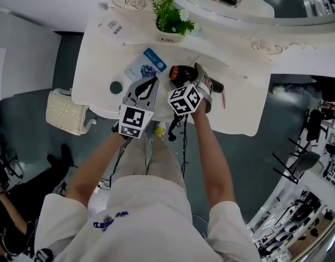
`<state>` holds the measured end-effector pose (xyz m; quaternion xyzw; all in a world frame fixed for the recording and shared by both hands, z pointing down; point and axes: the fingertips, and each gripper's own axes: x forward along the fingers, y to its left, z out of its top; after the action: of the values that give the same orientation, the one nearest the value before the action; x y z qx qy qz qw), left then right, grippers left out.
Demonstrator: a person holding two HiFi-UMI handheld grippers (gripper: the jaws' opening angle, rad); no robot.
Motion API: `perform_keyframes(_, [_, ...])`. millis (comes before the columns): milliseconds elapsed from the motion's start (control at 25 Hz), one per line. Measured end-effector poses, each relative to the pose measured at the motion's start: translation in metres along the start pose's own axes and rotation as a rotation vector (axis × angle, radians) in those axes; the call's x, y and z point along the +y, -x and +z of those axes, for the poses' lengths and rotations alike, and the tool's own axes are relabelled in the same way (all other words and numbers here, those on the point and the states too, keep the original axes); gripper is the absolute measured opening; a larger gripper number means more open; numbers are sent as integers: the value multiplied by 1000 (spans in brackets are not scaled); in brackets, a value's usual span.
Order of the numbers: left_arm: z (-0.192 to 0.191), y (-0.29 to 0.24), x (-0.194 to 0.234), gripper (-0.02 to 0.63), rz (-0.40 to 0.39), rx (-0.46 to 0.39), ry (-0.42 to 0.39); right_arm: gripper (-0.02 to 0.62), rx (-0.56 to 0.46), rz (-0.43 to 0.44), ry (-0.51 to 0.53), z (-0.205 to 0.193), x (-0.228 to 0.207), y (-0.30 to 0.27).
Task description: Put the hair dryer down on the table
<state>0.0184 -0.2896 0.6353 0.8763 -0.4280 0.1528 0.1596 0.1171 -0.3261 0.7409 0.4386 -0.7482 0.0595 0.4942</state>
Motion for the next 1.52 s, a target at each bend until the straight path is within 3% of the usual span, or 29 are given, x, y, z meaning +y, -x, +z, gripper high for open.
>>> perform_keyframes(400, [-11,-10,7,9,21,19,16,549,-47,4,-79,7,-10,-6])
perform_keyframes(560, [-10,-14,8,9,23,18,13,551,-55,-32,-115,10,-18,-9])
perform_keyframes(880, [-10,-11,7,9,18,14,22,550,-83,-95,-94,11,-17,-7])
perform_keyframes(1520, [-31,3,-9,9,-5,46,54,551,-104,-109,-93,12,-17,-7])
